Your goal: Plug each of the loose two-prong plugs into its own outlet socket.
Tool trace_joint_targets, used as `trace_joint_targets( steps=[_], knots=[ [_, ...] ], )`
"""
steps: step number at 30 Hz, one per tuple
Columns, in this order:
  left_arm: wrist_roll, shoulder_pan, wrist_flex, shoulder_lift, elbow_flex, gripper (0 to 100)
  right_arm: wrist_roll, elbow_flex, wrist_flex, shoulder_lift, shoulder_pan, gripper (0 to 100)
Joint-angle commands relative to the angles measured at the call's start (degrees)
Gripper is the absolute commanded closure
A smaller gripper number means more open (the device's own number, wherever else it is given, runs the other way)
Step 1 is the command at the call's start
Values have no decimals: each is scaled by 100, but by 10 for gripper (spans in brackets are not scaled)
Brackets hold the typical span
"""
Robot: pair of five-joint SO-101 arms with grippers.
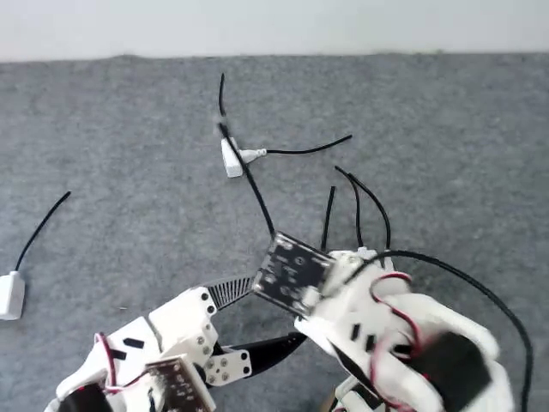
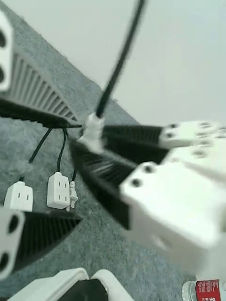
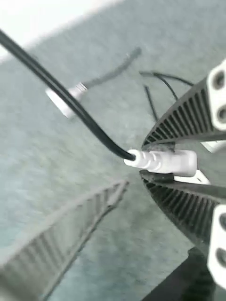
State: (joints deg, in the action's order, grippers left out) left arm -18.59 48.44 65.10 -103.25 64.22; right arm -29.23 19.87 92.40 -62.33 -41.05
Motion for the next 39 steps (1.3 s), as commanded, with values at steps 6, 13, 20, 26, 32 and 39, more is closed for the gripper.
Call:
trace_joint_targets(
  steps=[6, 13, 20, 26, 32, 39],
  knots=[
    [70, 26, -211, -97, 57, 728, -316, -1354, -338, 884, 48, 990],
    [70, 229, -149, -97, 57, 728, -334, -2242, -822, 1613, 48, 990],
    [26, 404, -105, -97, 48, 728, -299, -2453, -910, 2070, -215, 990],
    [-132, 79, -255, -97, 57, 728, -281, -2831, -330, 2000, -892, 990],
    [-132, -176, -466, -97, 92, 728, -281, -3095, 154, 2000, -1130, 990],
    [-158, -158, -536, -97, 92, 728, -308, -3103, 259, 1947, -1367, 990]
  ],
)
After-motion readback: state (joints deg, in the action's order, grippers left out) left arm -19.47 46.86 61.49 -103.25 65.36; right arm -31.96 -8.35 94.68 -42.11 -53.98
